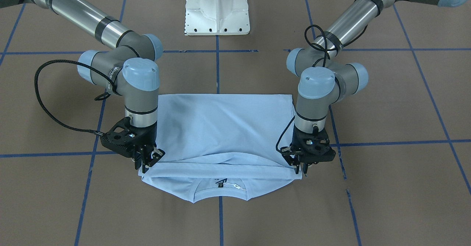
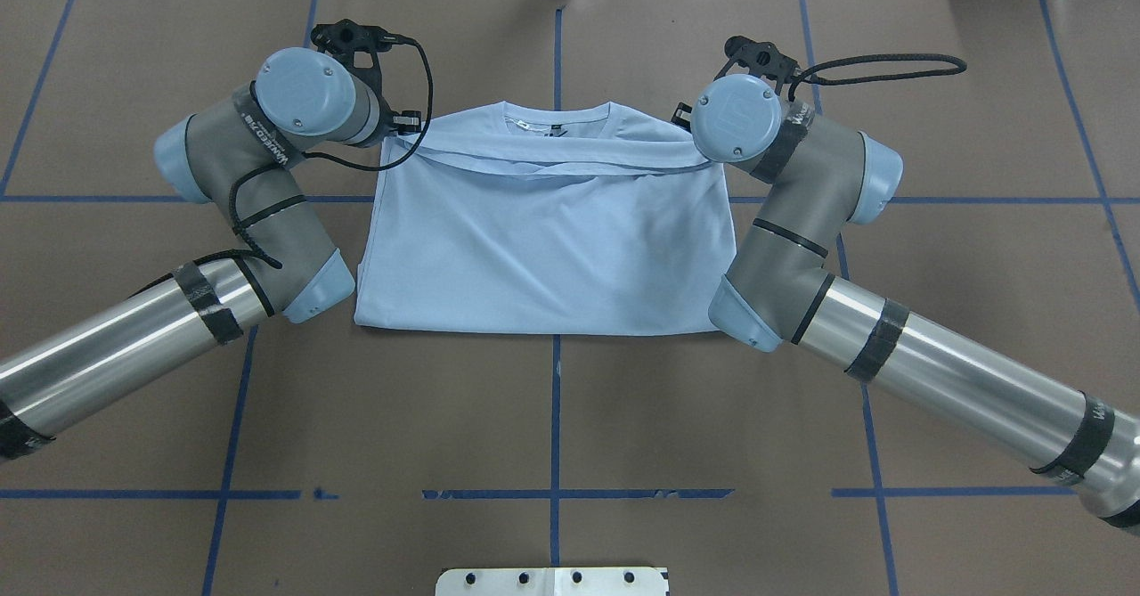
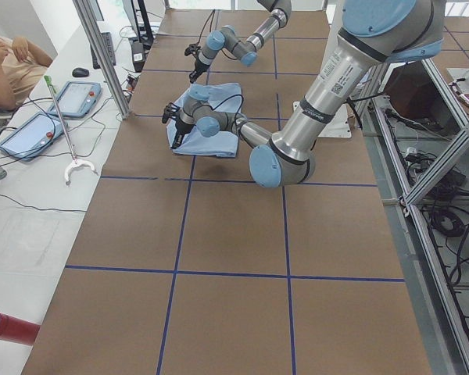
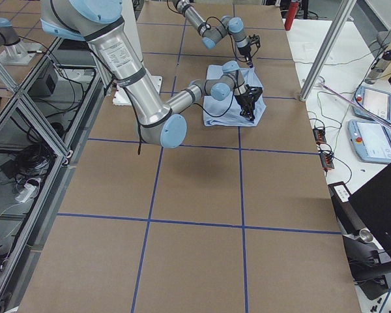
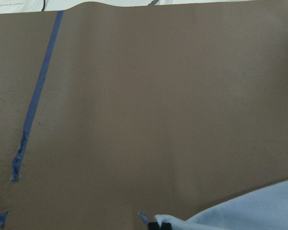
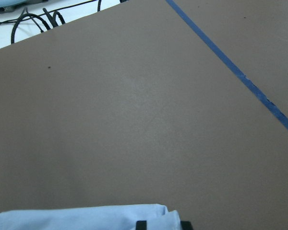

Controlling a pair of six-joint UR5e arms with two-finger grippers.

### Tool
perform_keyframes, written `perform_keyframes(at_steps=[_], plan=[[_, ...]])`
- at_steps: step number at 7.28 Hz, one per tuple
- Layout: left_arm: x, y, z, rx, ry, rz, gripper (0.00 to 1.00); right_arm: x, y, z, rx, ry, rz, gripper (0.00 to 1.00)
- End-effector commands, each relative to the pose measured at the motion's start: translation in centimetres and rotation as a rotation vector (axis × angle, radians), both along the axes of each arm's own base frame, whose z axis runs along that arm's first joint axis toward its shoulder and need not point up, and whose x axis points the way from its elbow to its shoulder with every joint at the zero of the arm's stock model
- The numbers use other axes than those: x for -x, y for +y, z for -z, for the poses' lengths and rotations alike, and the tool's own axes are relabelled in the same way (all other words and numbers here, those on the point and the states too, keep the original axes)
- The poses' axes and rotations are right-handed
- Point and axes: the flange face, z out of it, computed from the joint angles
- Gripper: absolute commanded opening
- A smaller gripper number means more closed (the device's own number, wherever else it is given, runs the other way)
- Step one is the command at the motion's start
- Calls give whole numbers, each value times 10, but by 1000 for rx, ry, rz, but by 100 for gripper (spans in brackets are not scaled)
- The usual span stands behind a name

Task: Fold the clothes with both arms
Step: 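Lay the hem down near the collar and open both grippers, then move the left gripper down to the folded shirt's side edge and grasp it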

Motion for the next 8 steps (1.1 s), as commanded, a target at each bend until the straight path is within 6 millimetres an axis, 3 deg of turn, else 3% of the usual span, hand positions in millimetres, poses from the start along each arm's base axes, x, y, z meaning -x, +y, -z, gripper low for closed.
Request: perform_keyframes(at_steps=[1, 3, 7, 8], plan=[[29, 30, 9, -125, 55, -58, 100, -15, -2, 22, -33, -27, 107, 100], [57, 65, 0, -131, 86, -85, 100, -23, -3, 26, -44, -34, 122, 100], [64, 200, -43, -59, 130, -173, 100, -27, 2, 32, -59, -43, 125, 100], [46, 228, -37, -39, 157, -145, 89, -28, 3, 34, -62, -46, 125, 100]])
